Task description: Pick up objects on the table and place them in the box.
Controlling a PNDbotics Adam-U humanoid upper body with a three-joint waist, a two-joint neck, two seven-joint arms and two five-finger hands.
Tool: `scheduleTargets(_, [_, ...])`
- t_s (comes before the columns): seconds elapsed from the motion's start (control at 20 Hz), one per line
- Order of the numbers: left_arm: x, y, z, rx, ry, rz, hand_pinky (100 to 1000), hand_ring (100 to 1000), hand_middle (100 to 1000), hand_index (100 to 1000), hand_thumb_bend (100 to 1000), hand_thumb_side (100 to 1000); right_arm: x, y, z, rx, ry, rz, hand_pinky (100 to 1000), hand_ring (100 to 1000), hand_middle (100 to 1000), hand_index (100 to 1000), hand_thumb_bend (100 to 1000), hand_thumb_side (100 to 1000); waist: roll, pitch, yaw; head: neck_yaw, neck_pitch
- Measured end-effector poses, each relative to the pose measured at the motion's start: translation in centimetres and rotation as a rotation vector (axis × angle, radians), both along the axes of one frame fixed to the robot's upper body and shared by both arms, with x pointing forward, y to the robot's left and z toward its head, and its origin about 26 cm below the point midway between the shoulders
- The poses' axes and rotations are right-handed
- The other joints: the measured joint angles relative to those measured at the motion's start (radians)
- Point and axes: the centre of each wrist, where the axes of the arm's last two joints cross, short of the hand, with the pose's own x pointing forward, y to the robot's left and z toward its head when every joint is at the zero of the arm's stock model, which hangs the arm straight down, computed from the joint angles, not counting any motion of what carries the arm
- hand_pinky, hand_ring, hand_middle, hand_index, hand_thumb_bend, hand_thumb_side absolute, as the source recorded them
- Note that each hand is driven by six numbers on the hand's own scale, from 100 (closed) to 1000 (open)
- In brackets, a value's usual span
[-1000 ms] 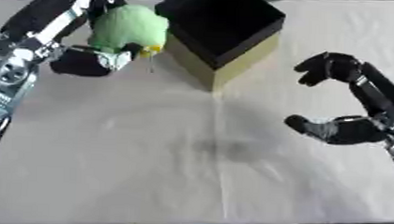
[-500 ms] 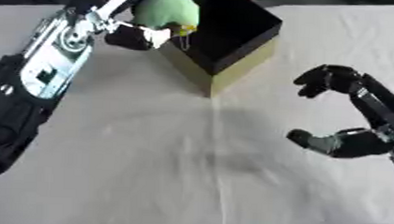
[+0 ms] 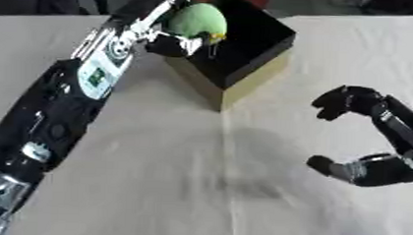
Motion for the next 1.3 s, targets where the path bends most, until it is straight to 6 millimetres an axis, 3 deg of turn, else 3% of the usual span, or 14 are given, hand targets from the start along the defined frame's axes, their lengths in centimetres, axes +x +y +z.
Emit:
scheduleTargets(0.2, [0.5,-0.4,-0.4,-0.009,-0.041,0.044,493,429,390,501,116,327,0.0,0.3,0.1,0.000,0.002,0.017,635,657,710,778,547,391,0.006,0.002,-0.013,0.011,0.000])
scheduleTargets(0.25, [0.5,-0.5,-0.6,-0.003,-0.049,0.053,520,446,407,519,212,346,0.0,0.3,0.1,0.000,0.003,0.018,634,657,710,778,547,391,0.007,0.002,-0.014,0.012,0.000])
scheduleTargets(0.3, [0.6,-0.6,-0.7,0.004,-0.057,0.061,529,453,415,526,230,349,0.0,0.3,0.1,-0.001,0.003,0.019,635,657,710,778,548,391,0.007,0.003,-0.016,0.012,0.000])
scheduleTargets(0.5, [0.7,-0.9,-1.1,0.050,-0.088,0.088,606,513,471,578,616,458,0.0,0.3,0.1,-0.001,0.003,0.020,634,657,709,777,548,392,0.012,0.003,-0.019,0.013,0.001])
scheduleTargets(0.7, [0.6,-1.4,-1.4,0.125,-0.132,0.110,672,604,532,648,865,522,0.1,0.3,0.0,-0.001,0.003,0.019,634,656,709,775,549,392,0.012,0.003,-0.021,0.013,0.001])
scheduleTargets(0.75, [0.6,-1.6,-1.4,0.141,-0.142,0.115,691,639,562,677,1000,555,0.1,0.3,0.0,-0.001,0.004,0.019,634,656,709,775,548,392,0.012,0.003,-0.021,0.013,0.001])
scheduleTargets(1.0, [0.3,-2.0,-1.3,0.227,-0.188,0.141,761,737,693,775,1000,629,0.1,0.3,0.0,-0.002,0.007,0.017,634,655,706,772,549,392,0.012,0.003,-0.021,0.013,0.002])
scheduleTargets(1.3, [-0.1,-2.3,-0.8,0.237,-0.219,0.142,806,789,772,843,1000,658,0.1,0.3,-0.1,-0.001,0.007,0.017,633,654,706,771,550,391,0.012,0.003,-0.014,0.012,0.002])
